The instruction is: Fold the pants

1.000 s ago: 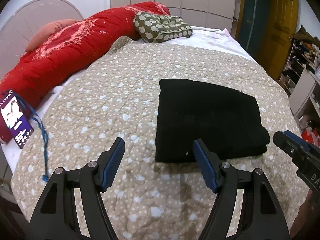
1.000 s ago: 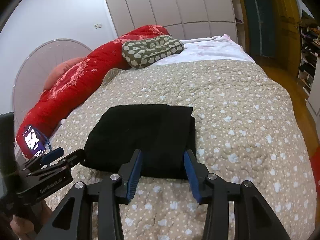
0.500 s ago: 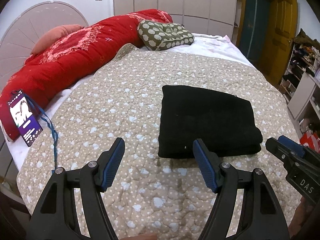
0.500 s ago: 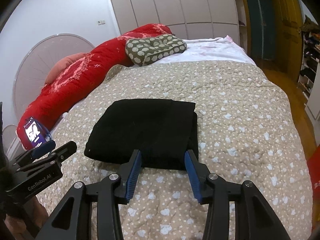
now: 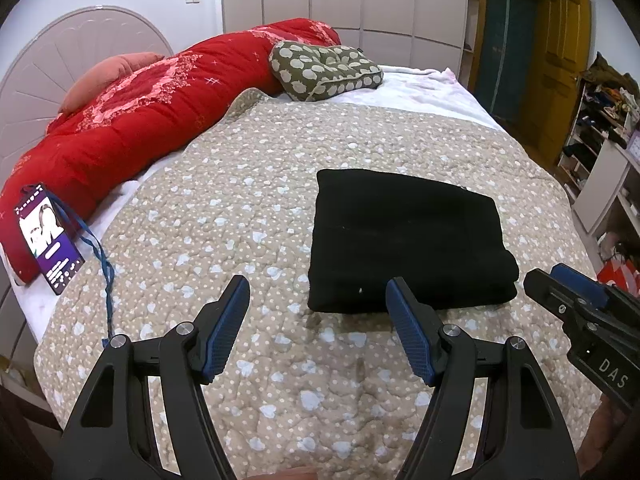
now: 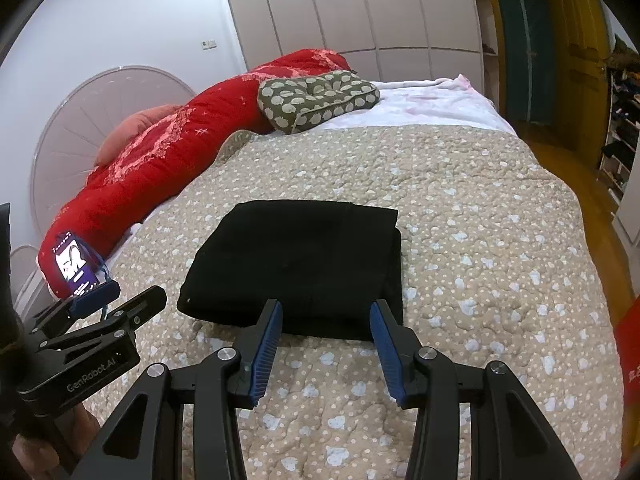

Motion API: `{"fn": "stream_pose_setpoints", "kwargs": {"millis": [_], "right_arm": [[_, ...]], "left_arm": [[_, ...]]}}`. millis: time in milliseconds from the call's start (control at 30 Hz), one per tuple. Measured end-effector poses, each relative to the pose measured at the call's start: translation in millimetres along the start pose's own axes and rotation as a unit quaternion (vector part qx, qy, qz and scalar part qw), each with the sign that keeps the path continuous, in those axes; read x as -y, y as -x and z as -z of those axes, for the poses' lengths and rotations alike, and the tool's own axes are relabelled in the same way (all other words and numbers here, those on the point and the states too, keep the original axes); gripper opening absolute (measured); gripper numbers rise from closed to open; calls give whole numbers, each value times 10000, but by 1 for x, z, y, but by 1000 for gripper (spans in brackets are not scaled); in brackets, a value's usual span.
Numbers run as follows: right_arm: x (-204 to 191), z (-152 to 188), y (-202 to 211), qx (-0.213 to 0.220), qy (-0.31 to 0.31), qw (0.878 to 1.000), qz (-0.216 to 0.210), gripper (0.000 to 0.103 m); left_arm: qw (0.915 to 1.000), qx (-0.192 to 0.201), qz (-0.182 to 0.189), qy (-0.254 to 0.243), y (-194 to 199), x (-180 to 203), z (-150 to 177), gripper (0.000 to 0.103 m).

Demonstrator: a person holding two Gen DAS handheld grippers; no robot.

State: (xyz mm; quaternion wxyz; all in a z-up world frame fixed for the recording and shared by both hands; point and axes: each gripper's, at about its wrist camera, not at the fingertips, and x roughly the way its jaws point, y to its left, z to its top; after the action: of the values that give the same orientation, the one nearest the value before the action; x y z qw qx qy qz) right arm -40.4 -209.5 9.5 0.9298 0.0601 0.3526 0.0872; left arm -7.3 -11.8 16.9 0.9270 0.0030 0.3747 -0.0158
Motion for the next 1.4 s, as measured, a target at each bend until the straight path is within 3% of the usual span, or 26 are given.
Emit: {"fn": "stream_pose_setpoints", "kwargs": {"millis": [1400], "right_arm": [[-1,4,-5,-106,-57,9999,-75,45]], "left_arm": [[9998,-146,93,-68,-6,6,4,71]]}}
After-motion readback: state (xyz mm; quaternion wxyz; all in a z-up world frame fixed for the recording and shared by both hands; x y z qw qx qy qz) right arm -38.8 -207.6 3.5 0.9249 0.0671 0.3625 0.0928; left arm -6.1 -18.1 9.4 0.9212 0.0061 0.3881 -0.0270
